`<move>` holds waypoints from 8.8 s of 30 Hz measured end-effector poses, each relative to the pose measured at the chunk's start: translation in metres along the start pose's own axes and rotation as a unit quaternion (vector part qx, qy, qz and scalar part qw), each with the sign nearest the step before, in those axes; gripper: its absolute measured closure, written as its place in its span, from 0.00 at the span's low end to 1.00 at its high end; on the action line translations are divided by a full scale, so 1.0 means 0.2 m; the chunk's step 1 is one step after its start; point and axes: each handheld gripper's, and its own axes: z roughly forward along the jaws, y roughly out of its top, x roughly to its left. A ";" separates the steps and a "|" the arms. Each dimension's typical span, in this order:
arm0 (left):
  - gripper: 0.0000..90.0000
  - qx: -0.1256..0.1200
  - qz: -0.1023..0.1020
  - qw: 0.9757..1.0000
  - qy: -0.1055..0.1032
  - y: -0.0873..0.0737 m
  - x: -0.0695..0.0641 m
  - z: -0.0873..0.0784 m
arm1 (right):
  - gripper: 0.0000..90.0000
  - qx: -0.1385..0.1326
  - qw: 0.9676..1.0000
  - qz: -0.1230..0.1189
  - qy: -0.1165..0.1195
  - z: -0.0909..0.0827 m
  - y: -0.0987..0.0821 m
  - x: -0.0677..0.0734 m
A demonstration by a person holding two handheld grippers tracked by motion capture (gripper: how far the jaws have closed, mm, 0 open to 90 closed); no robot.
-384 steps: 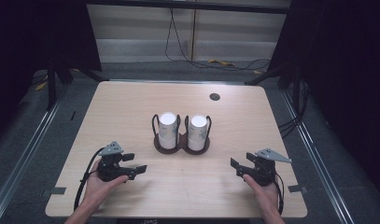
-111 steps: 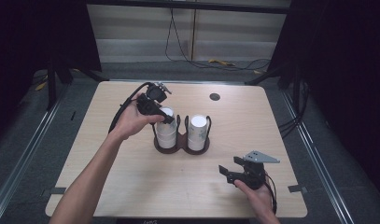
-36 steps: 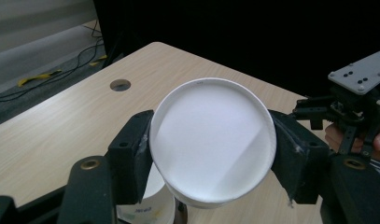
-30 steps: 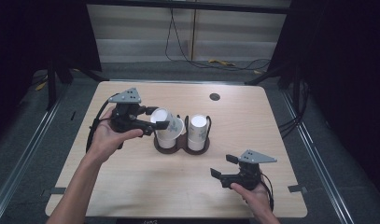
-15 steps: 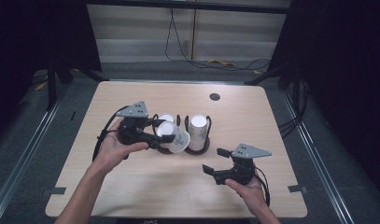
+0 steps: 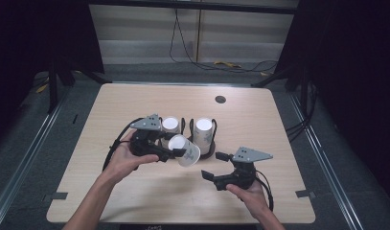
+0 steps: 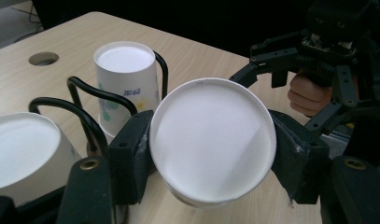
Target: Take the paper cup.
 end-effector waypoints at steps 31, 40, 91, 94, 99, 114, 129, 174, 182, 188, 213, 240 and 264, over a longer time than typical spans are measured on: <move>0.40 -0.014 -0.001 0.995 -0.101 -0.07 -0.07 0.13 | 0.15 -0.007 0.997 -0.031 0.064 0.03 -0.02 0.03; 0.40 -0.025 -0.005 0.993 -0.119 -0.05 -0.10 0.15 | 0.15 -0.014 0.996 -0.034 0.087 0.03 -0.02 0.03; 0.24 -0.023 -0.009 0.995 -0.093 -0.07 -0.10 0.11 | 0.34 0.035 0.992 -0.062 0.101 0.03 0.00 0.02; 0.24 -0.028 -0.009 0.996 -0.090 -0.09 -0.09 0.10 | 0.34 0.054 0.992 -0.070 0.095 0.04 0.01 0.02; 0.24 -0.024 -0.012 0.996 -0.082 -0.11 -0.09 0.08 | 0.34 0.076 0.990 -0.076 0.095 0.07 0.03 0.02; 0.20 0.000 -0.005 0.997 -0.074 -0.18 -0.09 0.11 | 0.34 0.170 0.975 -0.126 0.073 0.06 0.11 0.01; 0.21 0.016 0.001 0.996 -0.083 -0.21 -0.10 0.16 | 0.36 0.253 0.945 -0.189 0.080 0.09 0.20 0.03; 0.37 0.115 0.086 0.986 -0.083 -0.21 -0.17 0.27 | 0.37 0.396 0.871 -0.274 0.096 0.24 0.30 0.14; 0.39 0.128 0.097 0.983 -0.083 -0.22 -0.17 0.28 | 0.35 0.398 0.868 -0.280 0.099 0.27 0.28 0.14; 0.41 0.123 0.094 0.984 -0.089 -0.22 -0.17 0.27 | 0.29 0.374 0.881 -0.272 0.100 0.25 0.27 0.13; 0.41 0.053 0.079 0.992 -0.079 -0.23 -0.13 0.18 | 0.16 0.217 0.956 -0.166 0.107 0.06 0.17 0.02; 0.40 -0.067 0.077 0.990 -0.102 -0.24 -0.11 0.11 | 0.17 -0.002 0.992 -0.035 0.125 -0.04 0.10 -0.04; 0.40 -0.080 0.072 0.987 -0.123 -0.24 -0.13 0.13 | 0.23 -0.047 0.986 0.004 0.159 0.02 0.09 -0.03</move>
